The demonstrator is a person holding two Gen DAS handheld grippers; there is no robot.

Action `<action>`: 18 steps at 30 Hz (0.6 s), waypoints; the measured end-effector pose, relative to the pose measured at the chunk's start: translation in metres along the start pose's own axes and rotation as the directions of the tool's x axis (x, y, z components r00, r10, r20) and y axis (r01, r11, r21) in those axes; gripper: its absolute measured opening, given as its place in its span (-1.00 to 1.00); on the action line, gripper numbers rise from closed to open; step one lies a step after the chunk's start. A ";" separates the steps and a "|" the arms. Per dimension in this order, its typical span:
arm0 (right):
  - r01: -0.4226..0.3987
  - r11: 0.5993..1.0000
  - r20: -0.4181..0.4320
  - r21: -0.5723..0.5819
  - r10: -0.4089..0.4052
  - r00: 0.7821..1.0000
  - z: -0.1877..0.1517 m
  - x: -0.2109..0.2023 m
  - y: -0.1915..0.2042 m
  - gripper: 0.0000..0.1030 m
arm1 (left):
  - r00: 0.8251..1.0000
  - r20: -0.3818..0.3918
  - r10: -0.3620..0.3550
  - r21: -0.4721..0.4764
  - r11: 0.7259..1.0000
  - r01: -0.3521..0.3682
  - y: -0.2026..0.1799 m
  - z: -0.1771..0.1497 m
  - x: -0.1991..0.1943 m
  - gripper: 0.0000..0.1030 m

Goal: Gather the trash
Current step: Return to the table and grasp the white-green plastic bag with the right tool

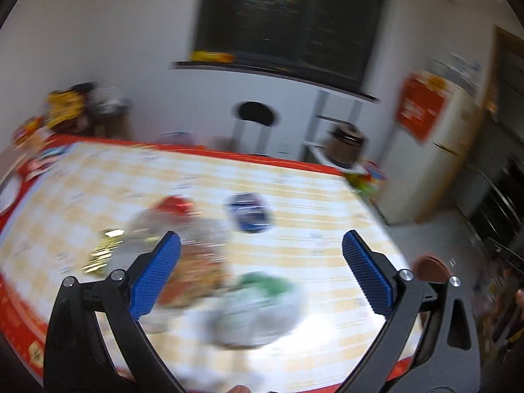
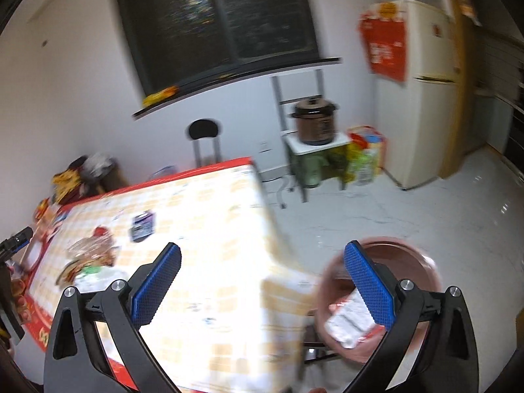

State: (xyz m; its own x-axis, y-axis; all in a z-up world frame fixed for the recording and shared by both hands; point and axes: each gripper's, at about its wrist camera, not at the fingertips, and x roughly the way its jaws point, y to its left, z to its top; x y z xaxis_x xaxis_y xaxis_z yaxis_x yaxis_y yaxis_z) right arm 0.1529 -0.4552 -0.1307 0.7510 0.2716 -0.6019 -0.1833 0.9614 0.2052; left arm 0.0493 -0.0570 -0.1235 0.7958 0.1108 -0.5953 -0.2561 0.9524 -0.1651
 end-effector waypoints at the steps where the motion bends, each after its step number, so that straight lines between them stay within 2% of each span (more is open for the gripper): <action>1: -0.014 1.000 -0.005 -0.010 0.014 1.000 0.001 0.003 0.011 0.90 | 1.000 0.007 0.023 -0.023 0.999 -0.023 0.021 0.000 -0.005 0.89; 4: -0.074 0.996 -0.039 -0.058 0.072 0.997 -0.002 0.018 0.063 0.90 | 0.996 0.026 0.084 -0.088 0.993 -0.081 0.073 -0.005 -0.021 0.89; 7: -0.118 0.989 -0.069 -0.083 0.113 0.991 -0.004 0.030 0.103 0.90 | 0.994 0.018 0.104 -0.133 0.986 -0.100 0.117 -0.012 -0.029 0.89; 10: -0.160 0.980 -0.111 -0.117 0.147 0.983 -0.009 0.044 0.147 0.90 | 0.995 0.013 0.099 -0.162 0.982 -0.096 0.152 -0.017 -0.028 0.89; 18: -0.224 0.952 -0.232 -0.209 0.175 0.957 -0.038 0.088 0.256 0.90 | 0.998 -0.017 0.056 -0.198 0.978 -0.058 0.206 -0.034 -0.010 0.89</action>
State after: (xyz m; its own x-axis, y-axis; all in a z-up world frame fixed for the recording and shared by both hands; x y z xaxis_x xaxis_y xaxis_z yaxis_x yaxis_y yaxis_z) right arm 0.1484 -0.1838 -0.1604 0.5395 0.4381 -0.7191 -0.4756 0.8632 0.1690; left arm -0.0296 0.1281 -0.1779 0.7706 0.1588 -0.6172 -0.4056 0.8693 -0.2827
